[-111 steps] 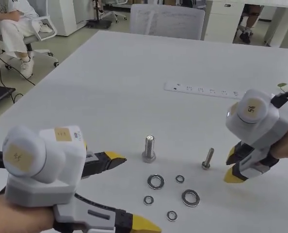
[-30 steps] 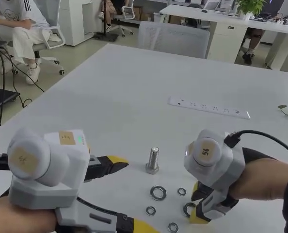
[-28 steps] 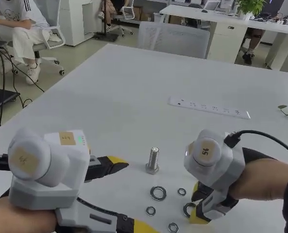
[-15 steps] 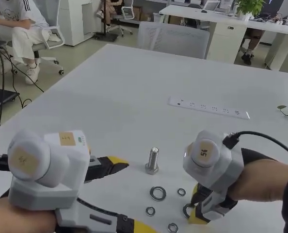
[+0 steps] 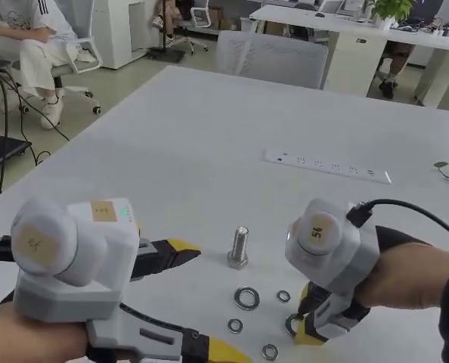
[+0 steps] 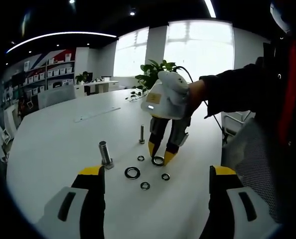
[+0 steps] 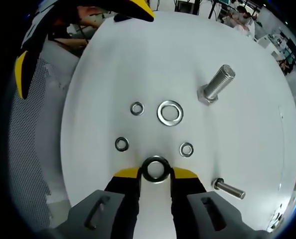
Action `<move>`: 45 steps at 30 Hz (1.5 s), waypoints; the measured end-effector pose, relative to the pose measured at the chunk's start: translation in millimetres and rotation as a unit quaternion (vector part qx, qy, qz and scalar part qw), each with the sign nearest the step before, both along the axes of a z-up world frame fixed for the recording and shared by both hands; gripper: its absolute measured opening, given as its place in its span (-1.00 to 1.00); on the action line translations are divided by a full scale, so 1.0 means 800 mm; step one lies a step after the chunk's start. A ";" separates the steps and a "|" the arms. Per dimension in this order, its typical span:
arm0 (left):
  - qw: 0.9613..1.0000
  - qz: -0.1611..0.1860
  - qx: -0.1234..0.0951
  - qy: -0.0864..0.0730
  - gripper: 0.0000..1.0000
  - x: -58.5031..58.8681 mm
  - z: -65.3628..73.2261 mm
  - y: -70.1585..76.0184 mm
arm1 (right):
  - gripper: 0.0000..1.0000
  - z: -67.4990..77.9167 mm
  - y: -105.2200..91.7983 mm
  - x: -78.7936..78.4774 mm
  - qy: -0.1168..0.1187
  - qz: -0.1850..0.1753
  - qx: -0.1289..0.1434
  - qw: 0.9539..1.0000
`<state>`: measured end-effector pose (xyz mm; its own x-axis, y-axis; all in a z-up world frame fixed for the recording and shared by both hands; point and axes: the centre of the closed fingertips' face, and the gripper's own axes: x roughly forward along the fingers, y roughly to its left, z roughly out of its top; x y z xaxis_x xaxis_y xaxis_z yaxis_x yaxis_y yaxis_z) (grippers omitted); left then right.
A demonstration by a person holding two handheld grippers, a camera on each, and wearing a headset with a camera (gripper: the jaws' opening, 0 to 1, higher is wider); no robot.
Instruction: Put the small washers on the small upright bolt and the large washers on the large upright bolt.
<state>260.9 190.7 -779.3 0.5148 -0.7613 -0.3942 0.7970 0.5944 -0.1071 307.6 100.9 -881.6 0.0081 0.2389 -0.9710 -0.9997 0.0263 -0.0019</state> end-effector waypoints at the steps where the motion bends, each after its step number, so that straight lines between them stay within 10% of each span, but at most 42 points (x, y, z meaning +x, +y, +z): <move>1: 1.000 0.000 -0.001 0.001 0.72 0.000 0.000 0.000 | -0.52 0.000 0.000 0.000 0.000 0.000 0.000 1.000; 23: 1.000 -0.004 -0.002 0.000 0.72 -0.002 0.001 -0.002 | -0.53 0.021 -0.006 -0.001 -0.005 0.009 -0.017 1.000; 45: 1.000 -0.009 -0.007 -0.005 0.72 -0.002 0.005 -0.006 | -0.53 0.099 0.005 0.014 -0.030 0.026 -0.010 0.999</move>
